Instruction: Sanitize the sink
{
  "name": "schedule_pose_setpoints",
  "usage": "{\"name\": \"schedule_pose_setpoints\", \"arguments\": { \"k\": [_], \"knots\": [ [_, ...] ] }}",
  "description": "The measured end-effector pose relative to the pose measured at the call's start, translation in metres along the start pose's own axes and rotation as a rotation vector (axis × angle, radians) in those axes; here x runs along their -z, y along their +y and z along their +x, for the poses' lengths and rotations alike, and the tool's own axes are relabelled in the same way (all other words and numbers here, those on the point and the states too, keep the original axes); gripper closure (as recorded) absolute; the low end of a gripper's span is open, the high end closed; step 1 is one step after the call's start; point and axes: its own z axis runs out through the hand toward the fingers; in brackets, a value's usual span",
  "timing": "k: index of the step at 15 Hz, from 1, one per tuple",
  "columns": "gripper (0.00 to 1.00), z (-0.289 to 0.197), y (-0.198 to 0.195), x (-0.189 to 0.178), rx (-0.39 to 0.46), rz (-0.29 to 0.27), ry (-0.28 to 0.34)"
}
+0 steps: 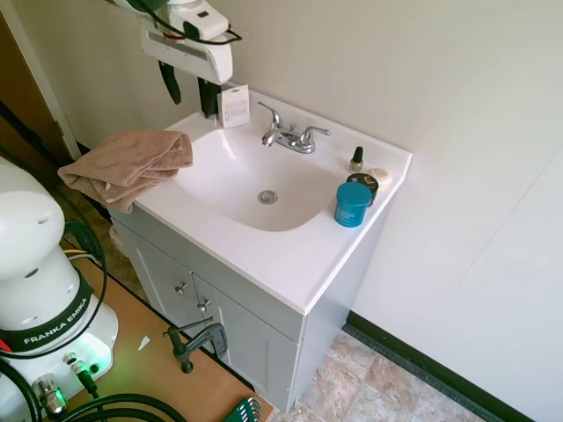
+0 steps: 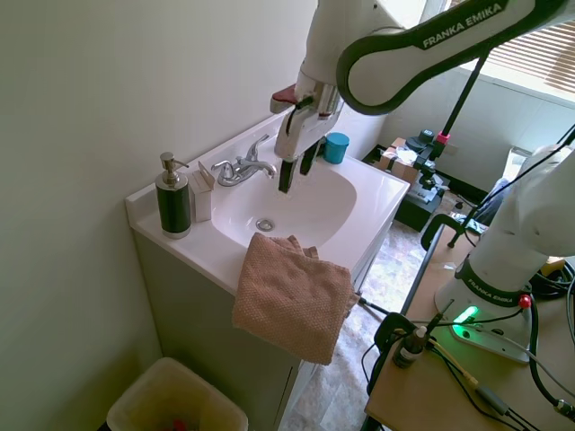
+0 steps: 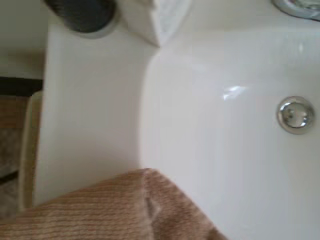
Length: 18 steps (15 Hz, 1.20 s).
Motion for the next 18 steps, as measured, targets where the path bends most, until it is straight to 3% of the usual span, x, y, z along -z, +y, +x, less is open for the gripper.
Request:
{"name": "schedule_pose_setpoints", "arguments": {
  "k": [4, 10, 16, 17, 18],
  "knots": [
    [0.0, -0.065, -0.009, -0.033, 0.039, 0.042, 0.035],
    [0.0, -0.121, -0.016, -0.08, 0.043, -0.02, 0.012],
    [0.0, -0.131, -0.015, -0.133, 0.049, -0.043, 0.037],
    [1.0, -0.131, -0.015, -0.133, 0.051, -0.043, 0.05],
    [1.0, -0.132, -0.015, -0.133, 0.053, -0.044, 0.059]
  ]
}}
